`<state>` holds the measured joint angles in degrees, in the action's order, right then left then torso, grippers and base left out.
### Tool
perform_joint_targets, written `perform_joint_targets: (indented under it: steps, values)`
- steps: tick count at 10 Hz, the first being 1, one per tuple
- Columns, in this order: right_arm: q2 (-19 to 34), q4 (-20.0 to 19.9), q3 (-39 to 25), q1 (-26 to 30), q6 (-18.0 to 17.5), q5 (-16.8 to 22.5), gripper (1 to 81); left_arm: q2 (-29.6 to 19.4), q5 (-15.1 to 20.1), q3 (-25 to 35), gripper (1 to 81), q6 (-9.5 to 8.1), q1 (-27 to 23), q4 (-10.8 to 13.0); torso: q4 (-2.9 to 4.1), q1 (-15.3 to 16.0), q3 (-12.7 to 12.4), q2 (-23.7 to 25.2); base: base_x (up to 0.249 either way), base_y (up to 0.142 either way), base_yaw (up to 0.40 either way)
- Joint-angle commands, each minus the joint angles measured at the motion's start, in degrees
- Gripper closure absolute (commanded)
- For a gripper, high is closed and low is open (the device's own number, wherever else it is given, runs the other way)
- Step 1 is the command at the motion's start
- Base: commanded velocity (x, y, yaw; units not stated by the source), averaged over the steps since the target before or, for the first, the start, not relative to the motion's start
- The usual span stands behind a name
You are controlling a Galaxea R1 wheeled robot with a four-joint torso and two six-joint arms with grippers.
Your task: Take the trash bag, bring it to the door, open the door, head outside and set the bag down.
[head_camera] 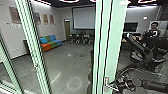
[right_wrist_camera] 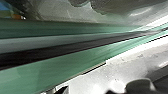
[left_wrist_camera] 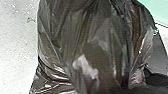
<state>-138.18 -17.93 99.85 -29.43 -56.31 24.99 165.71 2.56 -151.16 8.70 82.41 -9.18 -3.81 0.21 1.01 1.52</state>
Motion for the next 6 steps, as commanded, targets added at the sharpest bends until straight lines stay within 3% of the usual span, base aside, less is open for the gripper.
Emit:
perform_joint_targets:
  steps: [1, 6]
  values:
    - [-6.16, -1.32, 1.29, 4.51, -1.08, -2.31, 1.0, -0.81, 3.06, -0.1, 81.1, -0.18, -3.43, -0.58, 0.0, 0.0, 0.0, 0.0, 0.0, 0.0, 0.0]
    - [-9.5, 1.05, 5.42, 1.96, -1.0, -1.88, 1.0, -1.07, 3.06, -0.1, 81.1, -0.18, -3.43, -0.84, 0.0, 0.0, 0.0, 0.0, 0.0, 0.0, 0.0]
